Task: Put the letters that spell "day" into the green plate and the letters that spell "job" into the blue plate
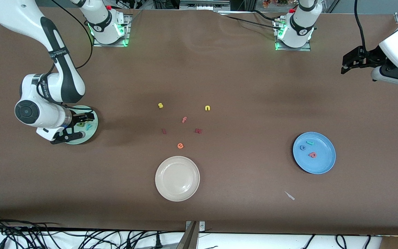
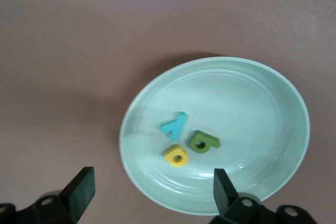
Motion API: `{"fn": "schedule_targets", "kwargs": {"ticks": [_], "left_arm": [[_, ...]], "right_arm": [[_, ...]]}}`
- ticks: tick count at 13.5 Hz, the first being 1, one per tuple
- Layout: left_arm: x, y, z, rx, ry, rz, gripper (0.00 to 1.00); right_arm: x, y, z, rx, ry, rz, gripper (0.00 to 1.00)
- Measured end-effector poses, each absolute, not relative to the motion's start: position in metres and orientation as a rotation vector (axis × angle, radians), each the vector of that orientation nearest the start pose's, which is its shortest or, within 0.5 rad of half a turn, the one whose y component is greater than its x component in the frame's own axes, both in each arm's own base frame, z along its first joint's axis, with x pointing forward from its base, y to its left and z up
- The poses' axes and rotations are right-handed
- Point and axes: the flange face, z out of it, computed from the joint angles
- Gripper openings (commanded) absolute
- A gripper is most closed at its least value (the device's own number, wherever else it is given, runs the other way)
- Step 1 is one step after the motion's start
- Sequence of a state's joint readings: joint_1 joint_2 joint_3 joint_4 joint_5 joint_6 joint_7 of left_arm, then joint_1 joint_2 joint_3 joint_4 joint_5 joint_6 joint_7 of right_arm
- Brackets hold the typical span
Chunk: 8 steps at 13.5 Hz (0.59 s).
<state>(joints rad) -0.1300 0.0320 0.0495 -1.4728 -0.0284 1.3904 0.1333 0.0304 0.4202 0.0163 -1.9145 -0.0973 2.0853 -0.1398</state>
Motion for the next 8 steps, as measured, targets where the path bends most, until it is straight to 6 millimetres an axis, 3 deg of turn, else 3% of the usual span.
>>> {"fn": "schedule_targets", "kwargs": {"ticks": [3,8], "left_arm": [[0.543,-0.048,0.638,-3.147,0.343,0.18,1.0],[0.544,-0.046,0.638,-3.148,0.338,0.18,1.0]], "right_arm": [[0.598,0.061,0.273,-3.153,-0.323,0.469,1.0],[0.605,0.115,0.352,-3.16,-0.33,0.611,1.0]]}}
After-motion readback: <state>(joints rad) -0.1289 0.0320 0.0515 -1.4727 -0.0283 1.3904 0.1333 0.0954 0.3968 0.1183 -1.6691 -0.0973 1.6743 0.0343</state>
